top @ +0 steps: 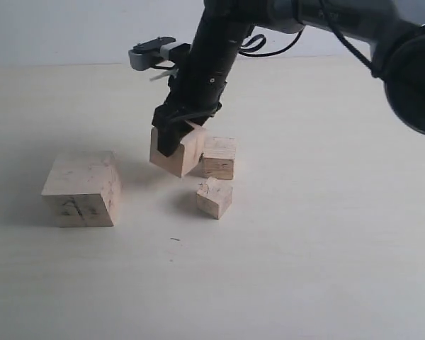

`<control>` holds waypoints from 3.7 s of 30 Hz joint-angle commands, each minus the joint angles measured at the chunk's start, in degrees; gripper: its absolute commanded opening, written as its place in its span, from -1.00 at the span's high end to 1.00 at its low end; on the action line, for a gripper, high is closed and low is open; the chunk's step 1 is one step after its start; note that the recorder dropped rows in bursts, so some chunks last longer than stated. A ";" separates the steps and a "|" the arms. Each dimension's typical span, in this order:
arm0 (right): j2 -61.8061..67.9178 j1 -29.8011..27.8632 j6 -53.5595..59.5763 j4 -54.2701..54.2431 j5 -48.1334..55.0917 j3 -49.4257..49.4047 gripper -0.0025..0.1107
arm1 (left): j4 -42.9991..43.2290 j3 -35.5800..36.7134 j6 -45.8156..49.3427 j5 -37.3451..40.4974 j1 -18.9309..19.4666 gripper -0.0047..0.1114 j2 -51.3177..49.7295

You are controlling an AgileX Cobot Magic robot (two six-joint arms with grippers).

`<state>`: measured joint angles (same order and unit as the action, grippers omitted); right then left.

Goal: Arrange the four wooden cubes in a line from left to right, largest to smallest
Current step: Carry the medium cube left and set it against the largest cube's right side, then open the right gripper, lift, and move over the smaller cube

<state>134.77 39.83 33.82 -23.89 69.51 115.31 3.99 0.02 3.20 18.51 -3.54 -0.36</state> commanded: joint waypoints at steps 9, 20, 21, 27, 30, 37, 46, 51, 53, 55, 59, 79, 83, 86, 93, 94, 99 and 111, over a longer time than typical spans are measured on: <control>-7.90 -0.12 41.70 -14.45 -7.37 -17.37 0.96 | 0.14 -0.02 -0.01 -0.38 0.18 0.92 0.36; -5.05 1.76 46.58 -12.97 -10.19 -17.11 0.96 | 0.14 -0.02 -0.01 -0.38 0.18 0.92 0.36; -4.91 2.13 46.46 -12.97 -11.08 -17.11 0.96 | 0.14 -0.02 -0.01 -0.38 0.18 0.92 0.36; -4.79 3.65 45.54 -12.62 -14.58 -17.11 0.96 | 0.14 -0.02 -0.01 -0.38 0.18 0.92 0.36; -4.43 4.18 44.36 -11.90 -16.51 -17.11 0.96 | 0.14 -0.02 -0.01 -0.38 0.18 0.92 0.36; -2.29 5.81 42.54 -9.62 -17.90 -17.11 0.96 | 0.14 -0.02 -0.01 -0.38 0.18 0.92 0.36; -2.03 6.15 42.44 -11.50 -18.53 -17.11 0.30 | 0.14 -0.02 -0.01 -0.38 0.18 0.92 0.36; -2.03 6.15 42.68 -14.51 -19.65 -17.11 0.06 | 0.14 -0.02 -0.01 -0.38 0.18 0.92 0.36; -2.03 6.15 42.68 -14.64 -19.77 -17.11 0.06 | 0.14 -0.02 -0.01 -0.38 0.18 0.92 0.36; -2.03 6.15 42.79 -15.16 -19.97 -17.11 0.06 | 0.14 -0.02 -0.01 -0.38 0.18 0.92 0.36; -1.69 7.40 43.03 -14.90 -21.17 -17.11 0.06 | 0.14 -0.02 -0.01 -0.38 0.18 0.92 0.36; -0.69 7.51 40.56 -14.69 -21.22 -17.11 -0.36 | 0.14 -0.02 -0.01 -0.38 0.18 0.92 0.36; -0.69 7.51 40.56 -14.69 -20.82 -17.11 -0.44 | 0.14 -0.02 -0.01 -0.38 0.18 0.92 0.36; -1.04 7.51 40.48 -14.69 -20.93 -17.11 -0.50 | 0.14 -0.02 -0.01 -0.38 0.18 0.92 0.36; -2.04 7.51 38.89 -14.17 -21.26 -17.11 -0.72 | 0.14 -0.02 -0.01 -0.38 0.18 0.92 0.36; -2.12 7.51 38.18 -13.59 -21.26 -17.11 -0.74 | 0.14 -0.02 -0.01 -0.38 0.18 0.92 0.36; -3.65 7.51 36.44 -11.13 -20.42 -17.11 -0.78 | 0.14 -0.02 -0.01 -0.38 0.18 0.92 0.36; -11.18 5.79 31.23 -3.31 -19.94 -17.11 -0.78 | 0.14 -0.02 -0.01 -0.38 0.18 0.92 0.36</control>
<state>125.56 46.76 67.54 -30.03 49.44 98.06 3.99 0.02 3.20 18.51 -3.54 -0.36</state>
